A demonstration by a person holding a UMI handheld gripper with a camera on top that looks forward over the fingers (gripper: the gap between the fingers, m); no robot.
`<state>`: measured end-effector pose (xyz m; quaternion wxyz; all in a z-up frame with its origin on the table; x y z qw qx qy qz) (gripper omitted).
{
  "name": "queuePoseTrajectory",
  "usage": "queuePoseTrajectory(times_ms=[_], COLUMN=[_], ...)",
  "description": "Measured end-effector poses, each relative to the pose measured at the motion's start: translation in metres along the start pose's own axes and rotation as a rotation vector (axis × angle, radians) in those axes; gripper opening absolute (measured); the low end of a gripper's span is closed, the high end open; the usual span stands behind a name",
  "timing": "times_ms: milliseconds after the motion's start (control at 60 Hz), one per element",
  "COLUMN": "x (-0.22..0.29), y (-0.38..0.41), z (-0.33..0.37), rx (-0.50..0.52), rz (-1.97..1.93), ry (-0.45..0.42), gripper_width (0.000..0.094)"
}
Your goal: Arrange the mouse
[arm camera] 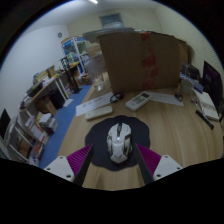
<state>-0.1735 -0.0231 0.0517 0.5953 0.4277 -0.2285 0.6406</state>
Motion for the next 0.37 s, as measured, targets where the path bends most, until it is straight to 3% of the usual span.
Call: queuePoseTrajectory(times_ms=[133,367], x=[0.004,-0.020], y=[0.007,-0.035], z=[0.086,0.184], rx=[0.121,0.156], rz=[-0.052,-0.072], ry=[0.027,0.110], gripper_width=[0.0838,0.0834])
Point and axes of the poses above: the point between the fingertips, and its own axes, seen from behind it with the camera up: y to the left, x up, z backward, against the way the camera looks, the point moved 3 cm from there along z, backward, against the way the camera looks, and after that the axes turned 10 degrees about -y, right-handed, at the moved point
